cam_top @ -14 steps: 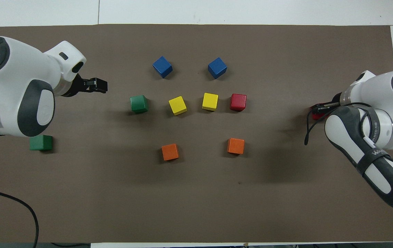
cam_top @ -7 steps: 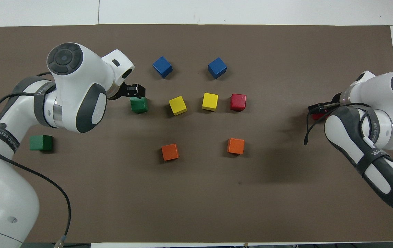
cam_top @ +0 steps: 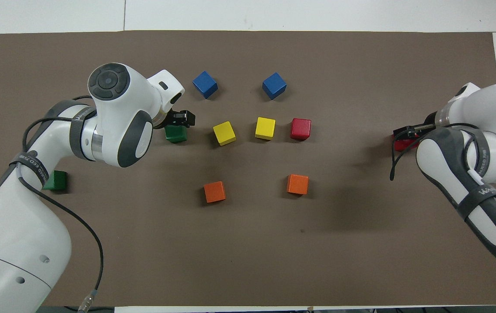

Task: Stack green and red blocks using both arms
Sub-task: 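Lift the second green with the left gripper while the right gripper grasps red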

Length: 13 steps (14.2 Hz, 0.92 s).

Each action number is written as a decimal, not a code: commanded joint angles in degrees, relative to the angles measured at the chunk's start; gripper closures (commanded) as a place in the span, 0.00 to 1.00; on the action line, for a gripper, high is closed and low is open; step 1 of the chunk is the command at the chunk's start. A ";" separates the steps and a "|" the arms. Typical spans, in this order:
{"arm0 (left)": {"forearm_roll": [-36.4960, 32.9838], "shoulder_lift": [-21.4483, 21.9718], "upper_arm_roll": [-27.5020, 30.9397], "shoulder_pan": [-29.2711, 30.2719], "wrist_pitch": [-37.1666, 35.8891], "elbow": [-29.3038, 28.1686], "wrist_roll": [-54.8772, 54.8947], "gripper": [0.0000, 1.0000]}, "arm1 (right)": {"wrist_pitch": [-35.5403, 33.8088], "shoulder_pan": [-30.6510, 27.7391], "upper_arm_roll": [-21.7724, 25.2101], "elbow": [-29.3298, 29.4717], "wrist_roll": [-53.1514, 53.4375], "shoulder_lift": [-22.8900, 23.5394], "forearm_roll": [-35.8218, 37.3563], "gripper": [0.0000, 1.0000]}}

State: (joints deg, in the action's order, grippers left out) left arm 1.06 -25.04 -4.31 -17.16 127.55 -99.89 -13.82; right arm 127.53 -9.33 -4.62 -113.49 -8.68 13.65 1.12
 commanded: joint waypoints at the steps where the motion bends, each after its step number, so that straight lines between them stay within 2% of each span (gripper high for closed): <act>1: -0.98 -0.54 1.05 -1.82 2.43 -1.44 -1.21 0.00 | -9.11 -0.25 -0.92 6.42 2.25 -1.69 -0.59 0.00; 2: -0.98 -0.45 1.05 -1.83 4.27 -2.93 -1.91 0.00 | -12.36 0.10 -1.26 9.31 6.45 -1.61 -0.59 0.00; 4: -1.06 -0.36 1.05 -2.00 5.87 -4.44 -3.14 0.00 | -19.39 4.56 -2.41 17.03 16.54 -0.29 -0.24 0.00; 7: -1.06 -0.27 1.05 -2.71 5.96 -5.32 -3.32 0.00 | -22.85 11.85 -2.41 25.76 27.91 3.75 0.46 0.00; 8: -1.06 -0.27 1.14 -2.71 5.96 -5.32 -3.32 0.10 | -23.11 13.88 -2.41 27.60 29.93 5.06 0.20 0.00; 10: -1.15 -0.18 1.23 -2.45 5.79 -5.23 -3.32 0.72 | -24.52 17.40 -2.41 31.29 35.55 8.40 0.55 0.01; 11: -1.76 -0.18 1.23 -2.36 5.44 -5.14 -3.23 1.00 | -24.61 19.33 -2.32 33.75 37.32 10.24 0.73 0.01; 13: -3.52 -0.10 1.23 -1.83 5.00 -4.97 -3.14 1.00 | -24.18 21.71 -2.32 36.40 39.09 13.06 1.51 0.02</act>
State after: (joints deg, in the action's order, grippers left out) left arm -0.54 -25.82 -3.76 -18.68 132.18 -104.15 -15.96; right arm 105.10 10.86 -6.99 -83.45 28.23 21.89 1.48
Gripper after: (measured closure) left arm 0.392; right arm 0.013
